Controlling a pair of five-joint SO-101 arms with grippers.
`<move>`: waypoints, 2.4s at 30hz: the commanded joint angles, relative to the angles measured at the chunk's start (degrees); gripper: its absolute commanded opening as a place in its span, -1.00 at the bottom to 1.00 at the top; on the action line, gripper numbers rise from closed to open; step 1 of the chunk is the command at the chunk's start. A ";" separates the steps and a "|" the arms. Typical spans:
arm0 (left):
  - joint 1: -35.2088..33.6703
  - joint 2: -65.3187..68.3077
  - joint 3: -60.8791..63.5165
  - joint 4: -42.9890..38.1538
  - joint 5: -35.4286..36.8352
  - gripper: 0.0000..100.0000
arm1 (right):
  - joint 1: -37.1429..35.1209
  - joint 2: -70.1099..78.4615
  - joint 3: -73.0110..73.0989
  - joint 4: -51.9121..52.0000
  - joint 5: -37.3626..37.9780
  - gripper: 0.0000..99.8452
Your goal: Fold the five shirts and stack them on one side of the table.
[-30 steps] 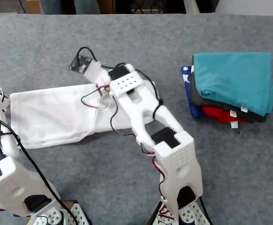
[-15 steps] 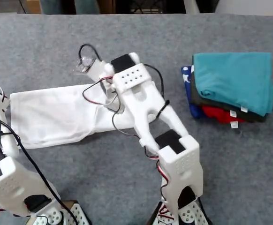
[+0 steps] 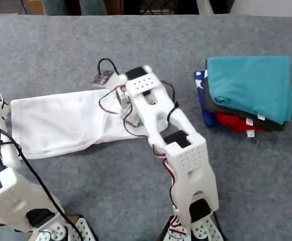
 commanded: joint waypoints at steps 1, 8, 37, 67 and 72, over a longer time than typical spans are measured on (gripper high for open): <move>0.04 -7.91 -6.20 10.11 -0.62 -0.92 | -0.97 -7.60 -11.74 8.62 0.53 -0.97; 4.18 -18.20 -9.27 30.33 -7.56 -0.55 | 0.00 -17.98 -18.33 14.68 0.26 -0.97; -2.59 36.57 -48.22 63.03 -30.59 -0.94 | 0.09 -36.09 5.41 14.24 0.53 -0.97; 5.67 16.09 -46.73 75.34 -43.25 -0.95 | 22.95 -41.10 -5.32 3.52 1.05 -0.97; 14.81 9.85 -43.03 75.25 -38.86 -0.95 | 27.96 -44.35 -5.67 7.03 5.98 -0.97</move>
